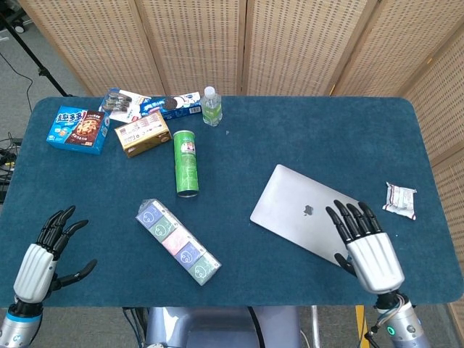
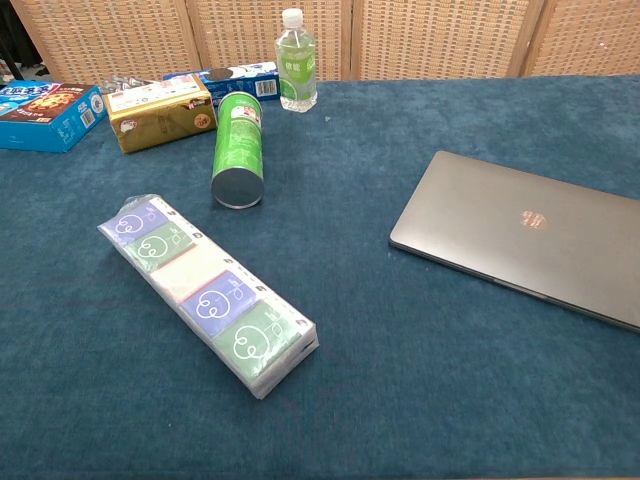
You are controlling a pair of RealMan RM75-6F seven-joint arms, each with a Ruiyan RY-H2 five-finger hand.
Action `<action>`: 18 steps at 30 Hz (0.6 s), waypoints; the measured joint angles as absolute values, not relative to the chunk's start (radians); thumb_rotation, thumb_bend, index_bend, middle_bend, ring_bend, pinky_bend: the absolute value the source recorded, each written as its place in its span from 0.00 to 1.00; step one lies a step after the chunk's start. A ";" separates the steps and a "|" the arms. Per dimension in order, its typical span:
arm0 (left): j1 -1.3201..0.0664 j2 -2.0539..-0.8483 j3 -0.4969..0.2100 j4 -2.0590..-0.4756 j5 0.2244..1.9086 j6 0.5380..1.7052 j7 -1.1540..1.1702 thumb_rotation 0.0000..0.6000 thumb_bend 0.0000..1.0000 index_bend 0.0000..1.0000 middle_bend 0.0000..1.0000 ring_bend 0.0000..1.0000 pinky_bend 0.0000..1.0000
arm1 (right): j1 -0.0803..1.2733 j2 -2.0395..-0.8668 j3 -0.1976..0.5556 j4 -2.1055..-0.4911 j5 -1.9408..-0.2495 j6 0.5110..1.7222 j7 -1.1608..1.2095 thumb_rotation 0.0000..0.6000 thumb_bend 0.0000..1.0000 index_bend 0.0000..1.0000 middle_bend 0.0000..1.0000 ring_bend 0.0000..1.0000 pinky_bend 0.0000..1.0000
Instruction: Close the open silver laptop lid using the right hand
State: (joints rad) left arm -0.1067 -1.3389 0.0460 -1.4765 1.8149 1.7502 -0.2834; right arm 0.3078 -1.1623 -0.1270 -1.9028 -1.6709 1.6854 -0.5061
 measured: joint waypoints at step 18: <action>-0.111 -1.437 0.008 -1.429 1.823 1.796 -0.274 1.00 0.22 0.19 0.01 0.10 0.08 | 0.153 -1.248 0.036 -1.405 -1.538 1.815 0.213 1.00 0.13 0.04 0.03 0.05 0.08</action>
State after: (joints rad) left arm -0.1112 -1.4374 0.0081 -1.4291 1.8230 1.7960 -0.2738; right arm 0.1527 -1.2480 0.0364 -1.4047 -1.5377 1.8146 0.2130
